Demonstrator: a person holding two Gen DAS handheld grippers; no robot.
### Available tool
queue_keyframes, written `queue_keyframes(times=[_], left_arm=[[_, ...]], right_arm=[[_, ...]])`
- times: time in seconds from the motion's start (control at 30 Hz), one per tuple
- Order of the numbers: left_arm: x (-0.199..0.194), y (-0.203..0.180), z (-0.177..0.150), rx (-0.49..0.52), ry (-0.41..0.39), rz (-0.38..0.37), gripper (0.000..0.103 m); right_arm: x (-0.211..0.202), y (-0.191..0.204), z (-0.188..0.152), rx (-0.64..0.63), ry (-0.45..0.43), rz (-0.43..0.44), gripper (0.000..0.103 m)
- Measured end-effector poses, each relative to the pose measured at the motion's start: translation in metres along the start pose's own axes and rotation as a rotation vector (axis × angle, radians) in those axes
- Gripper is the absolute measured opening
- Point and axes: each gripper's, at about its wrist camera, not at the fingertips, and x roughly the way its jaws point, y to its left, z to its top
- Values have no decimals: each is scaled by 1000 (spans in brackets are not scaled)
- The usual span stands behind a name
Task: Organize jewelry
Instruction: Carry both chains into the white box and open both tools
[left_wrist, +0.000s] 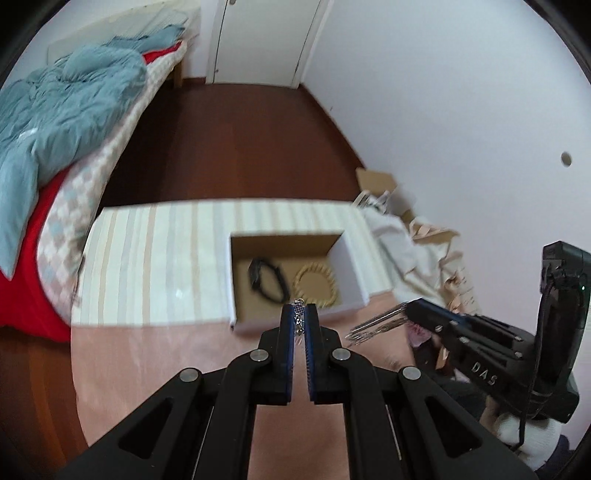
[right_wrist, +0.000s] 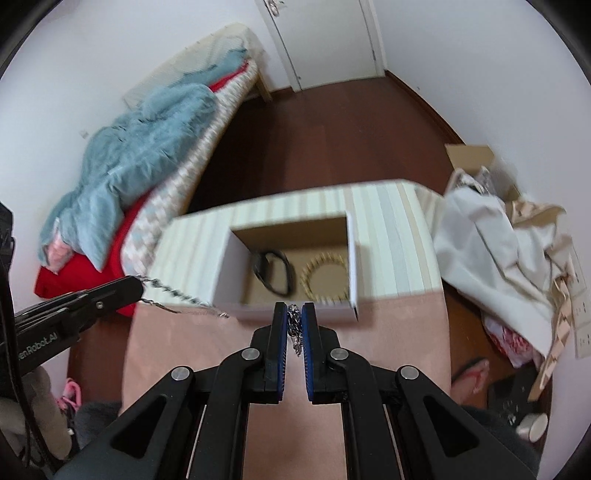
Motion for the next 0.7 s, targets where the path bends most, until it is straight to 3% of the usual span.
queue_keyframes(times=[0.17, 0.27, 0.53, 0.7], left_arm=[[15, -4, 31, 22, -10, 8, 3], [40, 0, 39, 24, 27, 23, 3], [109, 30, 19, -48, 177, 50, 3], [125, 38, 8, -71, 215, 51, 3]], right_arm=[[16, 6, 40, -49, -4, 4, 8], [37, 5, 56, -57, 24, 8, 8], [106, -4, 84, -58, 126, 6, 8], [134, 2, 91, -83, 173, 2, 8]])
